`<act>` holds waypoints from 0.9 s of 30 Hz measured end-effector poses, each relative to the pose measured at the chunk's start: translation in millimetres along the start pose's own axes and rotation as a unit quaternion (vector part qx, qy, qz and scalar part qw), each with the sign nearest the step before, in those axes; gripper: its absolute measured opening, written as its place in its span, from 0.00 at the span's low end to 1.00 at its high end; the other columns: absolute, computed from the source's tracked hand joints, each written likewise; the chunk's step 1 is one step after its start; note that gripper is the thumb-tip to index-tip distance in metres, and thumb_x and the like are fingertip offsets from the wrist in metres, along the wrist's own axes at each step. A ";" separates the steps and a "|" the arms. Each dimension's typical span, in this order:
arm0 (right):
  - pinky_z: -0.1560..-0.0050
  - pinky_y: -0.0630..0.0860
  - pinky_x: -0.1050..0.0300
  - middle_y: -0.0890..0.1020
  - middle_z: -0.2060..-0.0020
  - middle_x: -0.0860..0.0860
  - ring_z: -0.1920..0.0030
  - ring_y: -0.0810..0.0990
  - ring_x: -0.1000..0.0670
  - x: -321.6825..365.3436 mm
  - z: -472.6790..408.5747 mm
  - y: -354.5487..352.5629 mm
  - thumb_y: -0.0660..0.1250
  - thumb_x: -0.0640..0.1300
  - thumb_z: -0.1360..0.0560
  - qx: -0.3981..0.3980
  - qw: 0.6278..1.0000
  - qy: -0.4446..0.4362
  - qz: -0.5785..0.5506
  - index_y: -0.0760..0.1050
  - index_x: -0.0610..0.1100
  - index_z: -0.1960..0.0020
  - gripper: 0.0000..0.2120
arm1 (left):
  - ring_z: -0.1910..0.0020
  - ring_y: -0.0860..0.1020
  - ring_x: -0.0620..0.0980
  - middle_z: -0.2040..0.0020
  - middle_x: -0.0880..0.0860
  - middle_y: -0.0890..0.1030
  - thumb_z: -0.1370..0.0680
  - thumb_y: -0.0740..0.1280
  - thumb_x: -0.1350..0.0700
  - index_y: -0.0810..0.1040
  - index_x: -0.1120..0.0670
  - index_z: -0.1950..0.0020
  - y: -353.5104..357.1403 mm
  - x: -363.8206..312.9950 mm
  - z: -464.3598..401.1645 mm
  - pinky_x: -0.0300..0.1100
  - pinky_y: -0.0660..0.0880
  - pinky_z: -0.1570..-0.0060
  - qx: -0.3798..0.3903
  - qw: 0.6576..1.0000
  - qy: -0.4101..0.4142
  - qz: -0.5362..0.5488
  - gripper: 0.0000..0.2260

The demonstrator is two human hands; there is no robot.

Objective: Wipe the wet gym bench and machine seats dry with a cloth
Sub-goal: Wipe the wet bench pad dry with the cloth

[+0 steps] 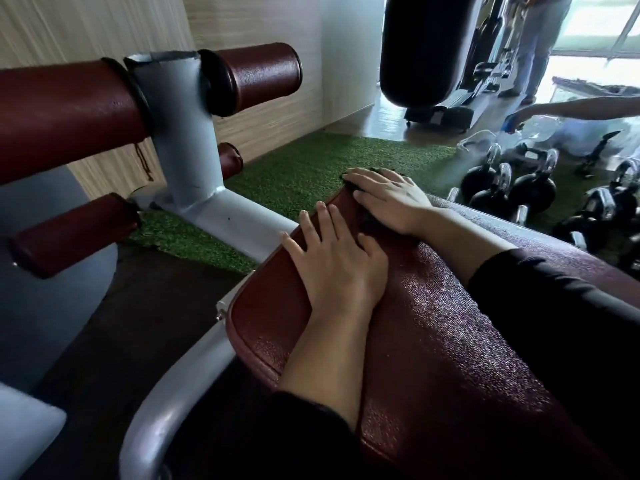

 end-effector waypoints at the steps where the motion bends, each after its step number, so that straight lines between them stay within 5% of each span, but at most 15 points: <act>1: 0.26 0.50 0.50 0.55 0.26 0.64 0.25 0.52 0.52 4.8 1.0 1.5 0.48 0.56 0.19 0.006 1.000 -0.028 0.002 0.54 0.62 0.27 0.21 | 0.22 0.46 0.53 0.20 0.52 0.50 0.19 0.49 0.47 0.51 0.55 0.20 0.0 0.0 -0.1 0.62 0.41 0.28 0.000 1.000 0.001 0.001 0.28; 8: 0.24 0.46 0.54 0.55 0.25 0.62 0.24 0.50 0.55 -23.3 65.8 -5.5 0.46 0.57 0.22 0.032 0.983 -0.181 -0.006 0.51 0.62 0.26 0.24 | 0.22 0.45 0.54 0.20 0.51 0.47 0.20 0.47 0.49 0.49 0.54 0.20 0.7 0.7 0.0 0.62 0.43 0.28 0.020 0.999 0.004 -0.030 0.28; 17: 0.26 0.50 0.57 0.59 0.25 0.57 0.25 0.56 0.52 -34.3 -5.6 -3.8 0.51 0.48 0.19 -0.012 0.999 -0.041 -0.010 0.56 0.56 0.25 0.22 | 0.22 0.44 0.54 0.20 0.50 0.48 0.19 0.48 0.50 0.50 0.54 0.20 1.1 0.0 -1.0 0.62 0.41 0.28 0.013 1.000 0.002 -0.013 0.27; 27: 0.25 0.46 0.59 0.58 0.26 0.60 0.25 0.51 0.58 -34.2 50.5 -6.9 0.50 0.50 0.21 0.027 0.975 -0.216 -0.045 0.56 0.58 0.26 0.24 | 0.22 0.44 0.53 0.20 0.49 0.47 0.21 0.44 0.48 0.48 0.54 0.20 2.3 1.3 -0.9 0.62 0.42 0.28 0.023 0.999 0.003 -0.024 0.29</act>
Point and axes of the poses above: each hand's wrist, its own z-axis away from the middle knuckle, its own y-axis out of the palm, x = y × z, the point moved 3 cm from there along -z, towards the middle knuckle
